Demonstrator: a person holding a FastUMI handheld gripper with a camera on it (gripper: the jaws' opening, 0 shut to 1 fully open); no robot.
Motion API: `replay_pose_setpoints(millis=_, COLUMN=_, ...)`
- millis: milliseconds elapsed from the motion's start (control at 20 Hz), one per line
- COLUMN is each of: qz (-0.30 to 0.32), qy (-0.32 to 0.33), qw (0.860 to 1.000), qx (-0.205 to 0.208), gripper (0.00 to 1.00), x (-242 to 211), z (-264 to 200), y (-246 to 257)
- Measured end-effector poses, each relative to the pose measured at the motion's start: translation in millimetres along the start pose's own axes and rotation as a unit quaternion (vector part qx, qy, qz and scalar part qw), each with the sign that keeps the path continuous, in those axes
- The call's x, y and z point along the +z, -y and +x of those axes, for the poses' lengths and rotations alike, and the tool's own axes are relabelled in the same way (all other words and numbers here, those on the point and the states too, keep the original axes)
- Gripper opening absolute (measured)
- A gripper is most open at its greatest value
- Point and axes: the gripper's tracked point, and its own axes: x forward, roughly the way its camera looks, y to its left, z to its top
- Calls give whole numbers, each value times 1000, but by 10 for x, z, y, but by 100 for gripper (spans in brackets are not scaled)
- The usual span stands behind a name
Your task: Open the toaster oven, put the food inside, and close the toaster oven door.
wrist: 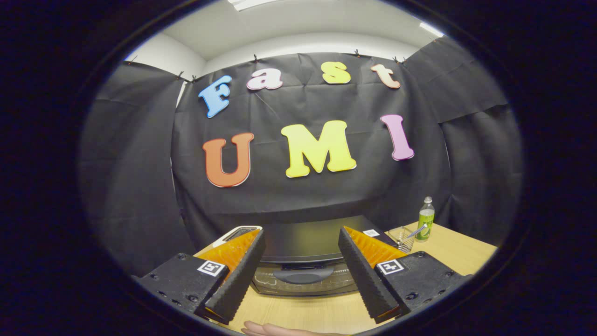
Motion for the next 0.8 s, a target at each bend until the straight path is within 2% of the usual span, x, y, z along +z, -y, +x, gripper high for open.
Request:
replay_pose_setpoints(millis=350, qz=-26, qy=-31, qw=999, qx=-33, gripper=100, x=-485, z=521, y=1)
replay_pose_setpoints(millis=700, qz=-27, qy=-110, qw=992, qx=-46, gripper=100, x=-1031, z=664, y=34)
replay_pose_setpoints(millis=800, qz=-46, qy=-106, qw=992, qx=-48, gripper=100, x=-1003, z=643, y=15)
